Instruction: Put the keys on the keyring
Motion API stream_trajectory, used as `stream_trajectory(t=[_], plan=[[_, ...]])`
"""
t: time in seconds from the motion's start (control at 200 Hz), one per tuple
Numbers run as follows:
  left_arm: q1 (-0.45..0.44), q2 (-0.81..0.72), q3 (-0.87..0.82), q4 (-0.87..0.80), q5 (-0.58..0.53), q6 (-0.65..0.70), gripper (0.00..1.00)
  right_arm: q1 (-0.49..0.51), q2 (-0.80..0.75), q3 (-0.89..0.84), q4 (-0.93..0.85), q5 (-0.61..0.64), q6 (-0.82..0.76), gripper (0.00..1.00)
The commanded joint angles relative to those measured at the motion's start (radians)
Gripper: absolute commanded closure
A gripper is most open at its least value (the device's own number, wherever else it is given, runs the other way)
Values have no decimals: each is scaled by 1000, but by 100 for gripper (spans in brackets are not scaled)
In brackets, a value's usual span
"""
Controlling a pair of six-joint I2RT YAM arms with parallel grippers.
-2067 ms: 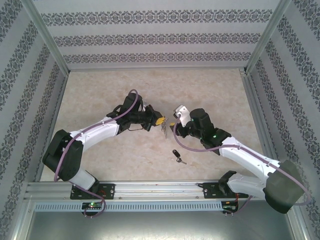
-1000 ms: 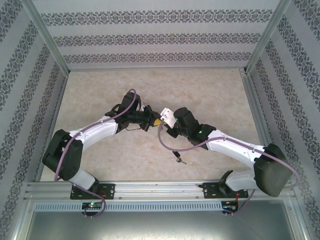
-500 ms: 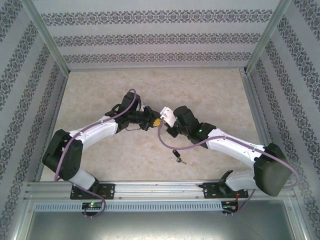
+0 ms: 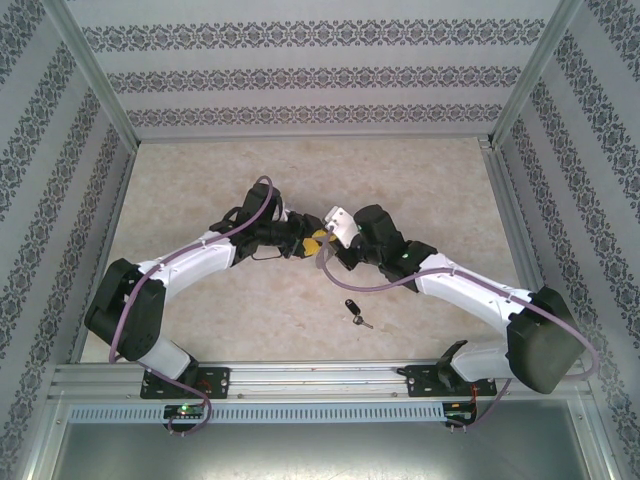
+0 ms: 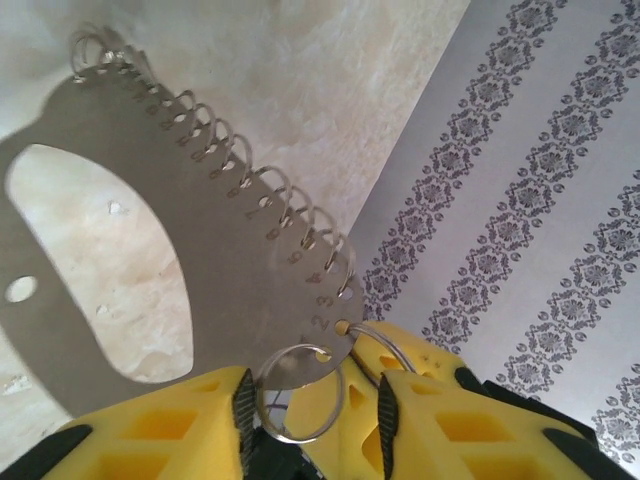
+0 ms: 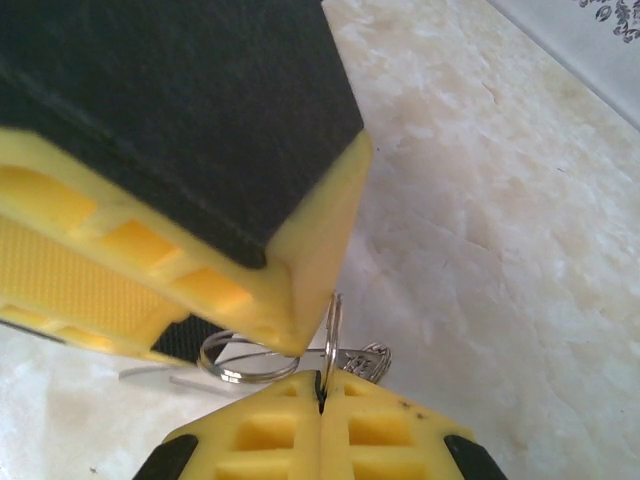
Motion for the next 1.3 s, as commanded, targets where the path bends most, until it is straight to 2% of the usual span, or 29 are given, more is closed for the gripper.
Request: stream_trajectory(t=[0.0,0.325,0.445,0.58,0.709,0.899,1.014,1.169,1.294], plan=[[22,-36,35,1,-44,64,57,-10,9,28,27,-52,27,100],[73,-116,4,-23,-171,259,52,-44,38,28,46,-89,53,100],[77,-135,13,-59,-204,430,52,-62,47,32,47,-109,61,100],[75,-137,72,-204,-242,661,52,-87,53,46,40,-155,76,100],[75,-151,82,-260,-315,773,52,-122,61,56,41,-240,104,100],[75,-140,80,-169,-257,826,51,-168,85,81,33,-386,140,100],[75,-128,69,-90,-183,849,51,-186,92,89,46,-455,164,100],[75,-124,46,41,-109,826,44,-213,82,81,87,-536,210,100],[77,-119,61,78,-72,853,40,-243,67,80,115,-608,251,100]])
